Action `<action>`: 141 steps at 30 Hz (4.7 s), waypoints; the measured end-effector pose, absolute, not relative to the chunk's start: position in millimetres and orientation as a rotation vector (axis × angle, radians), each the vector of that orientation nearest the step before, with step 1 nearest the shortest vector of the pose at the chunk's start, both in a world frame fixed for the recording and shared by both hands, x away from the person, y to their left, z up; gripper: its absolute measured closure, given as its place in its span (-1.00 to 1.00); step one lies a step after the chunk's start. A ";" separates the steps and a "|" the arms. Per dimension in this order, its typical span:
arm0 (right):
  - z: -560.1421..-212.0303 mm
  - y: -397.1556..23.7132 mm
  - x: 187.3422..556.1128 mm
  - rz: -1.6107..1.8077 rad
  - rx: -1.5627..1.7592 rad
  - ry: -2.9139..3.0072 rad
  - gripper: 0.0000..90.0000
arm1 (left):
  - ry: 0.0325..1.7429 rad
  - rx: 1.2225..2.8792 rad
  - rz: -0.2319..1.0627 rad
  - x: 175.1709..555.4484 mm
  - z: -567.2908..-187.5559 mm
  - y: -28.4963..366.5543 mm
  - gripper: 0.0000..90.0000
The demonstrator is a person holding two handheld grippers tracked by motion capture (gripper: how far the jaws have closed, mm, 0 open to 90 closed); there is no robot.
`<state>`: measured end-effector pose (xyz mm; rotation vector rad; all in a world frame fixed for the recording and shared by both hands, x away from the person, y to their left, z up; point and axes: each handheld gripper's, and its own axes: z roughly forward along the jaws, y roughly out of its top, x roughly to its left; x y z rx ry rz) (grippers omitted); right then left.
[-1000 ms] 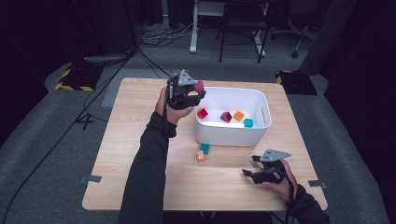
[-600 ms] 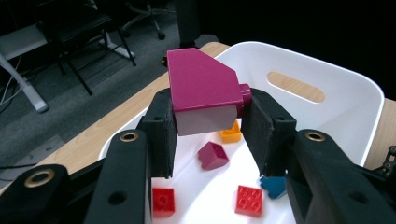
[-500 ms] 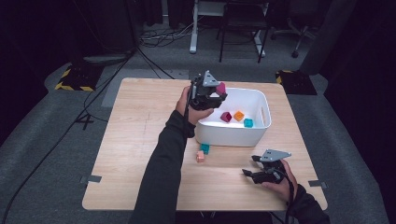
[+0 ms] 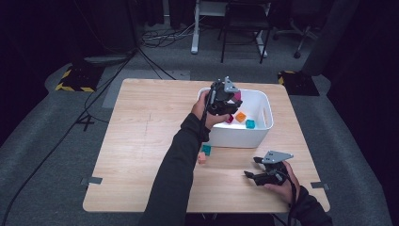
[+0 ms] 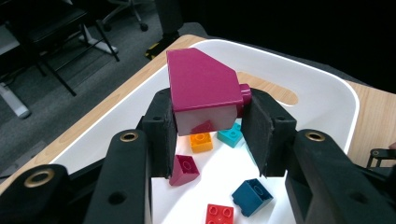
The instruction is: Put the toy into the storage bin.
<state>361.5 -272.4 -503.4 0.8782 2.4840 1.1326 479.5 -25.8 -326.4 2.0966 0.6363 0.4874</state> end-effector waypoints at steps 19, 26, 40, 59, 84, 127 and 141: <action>-503.4 -273.1 361.9 1.124 0.862 2.490 -0.43 | 0.704 2.062 0.512 480.3 -328.9 -11.6 -0.05; -503.4 -273.1 362.0 1.125 0.862 2.490 -0.43 | 0.781 2.043 0.557 480.9 -325.8 4.6 -0.38; -503.3 -273.3 362.1 1.123 0.860 2.491 -0.43 | 0.885 1.951 0.619 475.7 -315.2 63.9 -0.65; -503.2 -273.3 362.0 1.124 0.863 2.493 -0.43 | 0.982 2.005 0.653 464.4 -365.1 121.4 -0.64; -503.2 -273.2 362.1 1.121 0.861 2.492 -0.44 | 0.813 2.240 0.378 399.9 -482.3 93.0 -0.60; -503.3 -273.2 362.1 1.121 0.858 2.491 -0.44 | 0.695 2.285 0.263 378.4 -497.4 51.9 0.30; -503.3 -273.2 362.1 1.121 0.859 2.492 -0.44 | 0.763 2.194 0.343 383.5 -480.0 90.6 0.30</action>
